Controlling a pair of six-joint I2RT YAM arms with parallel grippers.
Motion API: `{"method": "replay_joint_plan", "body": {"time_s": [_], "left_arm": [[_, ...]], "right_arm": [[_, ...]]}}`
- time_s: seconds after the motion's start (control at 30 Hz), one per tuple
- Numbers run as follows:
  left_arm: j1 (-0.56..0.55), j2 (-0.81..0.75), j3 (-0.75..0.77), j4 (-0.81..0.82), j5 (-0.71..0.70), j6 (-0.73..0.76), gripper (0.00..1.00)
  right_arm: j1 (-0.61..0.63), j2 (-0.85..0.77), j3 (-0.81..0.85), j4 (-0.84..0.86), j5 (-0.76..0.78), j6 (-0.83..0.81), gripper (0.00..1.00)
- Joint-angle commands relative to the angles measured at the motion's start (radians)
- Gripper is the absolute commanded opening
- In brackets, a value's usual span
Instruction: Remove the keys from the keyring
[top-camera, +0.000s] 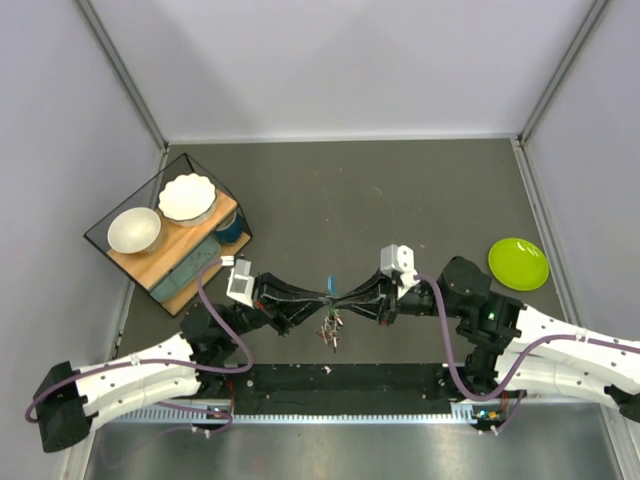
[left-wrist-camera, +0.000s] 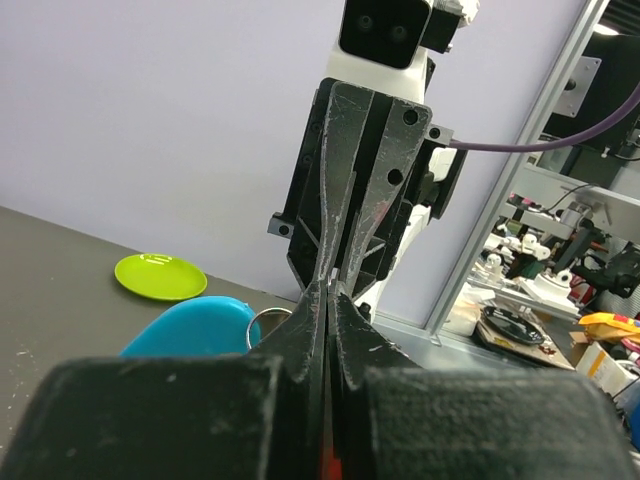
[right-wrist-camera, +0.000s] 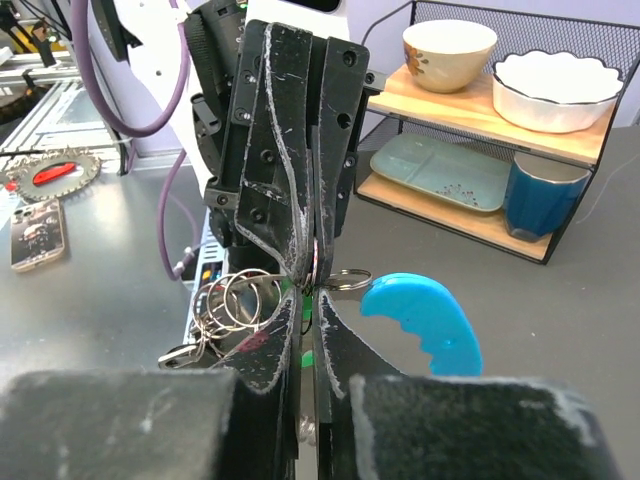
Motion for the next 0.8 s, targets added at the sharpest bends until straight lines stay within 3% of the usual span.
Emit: {"method": "replay_joint_plan", "body": {"time_s": [0.0,0.2,0.27,0.37,0.47,0.6,0.77], "left_arm": [[-0.002,-0.012,0.049,0.067,0.005,0.000,0.00],[-0.002,-0.046,0.054,-0.028,-0.058,0.029,0.00],[-0.002,-0.057,0.054,-0.070,-0.067,0.054,0.06],[-0.002,-0.081,0.072,-0.175,-0.076,0.101,0.26],[-0.002,-0.110,0.101,-0.306,-0.076,0.149,0.34],[-0.002,-0.147,0.157,-0.491,-0.096,0.186,0.38],[-0.002,-0.192,0.242,-0.674,-0.009,0.275,0.43]], "right_arm": [[0.012,0.007,0.028,0.053,-0.004,-0.005,0.00],[0.012,-0.009,0.051,-0.027,0.027,-0.041,0.00],[0.012,-0.019,0.062,-0.044,0.027,-0.051,0.00],[0.012,-0.018,0.091,-0.105,0.038,-0.051,0.00],[0.012,-0.019,0.114,-0.159,0.038,-0.081,0.00],[0.012,-0.023,0.127,-0.208,0.038,-0.078,0.00],[0.012,-0.004,0.156,-0.284,-0.005,-0.061,0.00]]}}
